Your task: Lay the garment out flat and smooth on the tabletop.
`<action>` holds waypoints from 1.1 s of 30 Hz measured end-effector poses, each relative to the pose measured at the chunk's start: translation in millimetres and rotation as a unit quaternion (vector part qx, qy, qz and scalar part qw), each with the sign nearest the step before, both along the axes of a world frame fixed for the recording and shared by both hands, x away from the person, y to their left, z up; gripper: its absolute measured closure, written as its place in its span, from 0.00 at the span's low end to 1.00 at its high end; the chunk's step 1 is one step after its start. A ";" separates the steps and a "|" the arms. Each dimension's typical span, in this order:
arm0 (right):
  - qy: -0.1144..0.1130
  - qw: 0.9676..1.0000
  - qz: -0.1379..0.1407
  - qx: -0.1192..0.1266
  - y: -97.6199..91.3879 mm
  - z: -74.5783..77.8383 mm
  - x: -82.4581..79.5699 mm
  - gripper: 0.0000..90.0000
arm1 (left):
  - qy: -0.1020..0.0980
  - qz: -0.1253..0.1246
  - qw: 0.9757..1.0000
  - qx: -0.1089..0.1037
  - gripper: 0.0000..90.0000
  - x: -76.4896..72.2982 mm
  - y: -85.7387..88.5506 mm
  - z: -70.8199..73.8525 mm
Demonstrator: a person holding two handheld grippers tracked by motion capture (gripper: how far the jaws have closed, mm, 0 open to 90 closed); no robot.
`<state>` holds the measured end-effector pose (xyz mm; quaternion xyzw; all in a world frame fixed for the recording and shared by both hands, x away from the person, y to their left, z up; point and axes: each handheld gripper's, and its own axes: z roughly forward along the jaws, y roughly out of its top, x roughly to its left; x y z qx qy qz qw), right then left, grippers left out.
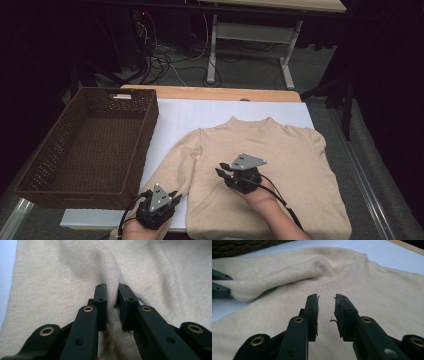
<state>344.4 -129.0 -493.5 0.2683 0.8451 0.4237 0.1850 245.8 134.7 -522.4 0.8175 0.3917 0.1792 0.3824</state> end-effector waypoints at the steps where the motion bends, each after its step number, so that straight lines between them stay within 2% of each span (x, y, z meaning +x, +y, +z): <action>1: 0.000 1.000 0.000 0.000 0.0 0.0 0.0 0.82 | -0.002 0.000 1.000 -0.002 0.84 0.3 0.7 0.3; 7: 0.017 0.999 0.037 -0.031 47.7 -13.2 11.0 0.83 | -0.016 0.014 1.000 -0.009 0.84 -2.0 6.4 4.7; 8: 0.027 0.998 0.046 -0.046 62.2 -18.7 13.5 0.80 | -0.018 0.016 1.000 -0.010 0.84 -2.9 6.8 5.4; 10: 0.034 0.996 0.050 -0.058 73.9 -23.2 18.0 0.72 | -0.021 0.020 1.000 -0.013 0.84 -4.0 8.3 7.0; 12: 0.031 0.997 0.040 -0.060 80.6 -23.1 22.0 0.65 | -0.021 0.021 0.999 -0.015 0.84 -4.5 9.6 8.0; 13: 0.039 0.997 0.035 -0.058 82.0 -22.8 24.8 0.64 | -0.021 0.021 0.999 -0.017 0.84 -4.6 10.0 8.0; 15: 0.055 0.996 0.036 -0.059 81.5 -23.7 30.5 0.69 | -0.021 0.021 0.999 -0.018 0.84 -4.1 10.5 8.1; 16: 0.058 0.996 0.037 -0.053 81.0 -24.5 31.2 0.78 | -0.020 0.022 0.999 -0.021 0.84 -3.1 10.9 8.1; 17: 0.052 0.996 0.040 -0.058 81.3 -24.8 30.0 0.90 | -0.019 0.023 0.999 -0.021 0.84 -2.6 11.0 8.0; 18: 0.039 0.996 0.042 -0.070 82.1 -24.3 28.0 0.96 | -0.019 0.023 0.999 -0.022 0.84 -2.2 11.2 7.7; 21: 0.031 0.996 0.046 -0.077 81.8 -23.0 25.2 0.98 | -0.018 0.026 0.999 -0.024 0.84 -2.0 11.7 7.3; 23: 0.026 0.997 0.045 -0.053 65.8 -14.7 20.9 0.98 | -0.019 0.029 0.999 -0.024 0.83 -2.5 12.2 7.3; 24: 0.026 0.997 0.045 -0.053 65.8 -14.7 20.9 0.98 | -0.020 0.028 0.999 -0.021 0.83 -2.8 12.3 7.4; 27: 0.023 0.999 0.025 0.006 34.6 -2.3 17.6 0.98 | -0.014 0.027 0.999 -0.020 0.81 -0.9 13.2 6.1; 31: 0.012 1.000 0.014 0.012 23.1 3.1 15.9 0.98 | -0.008 0.030 0.999 -0.016 0.81 -0.6 11.9 4.3; 33: 0.008 1.000 0.005 0.005 21.2 1.9 14.4 0.90 | -0.010 0.027 1.000 -0.012 0.78 -1.8 10.4 4.5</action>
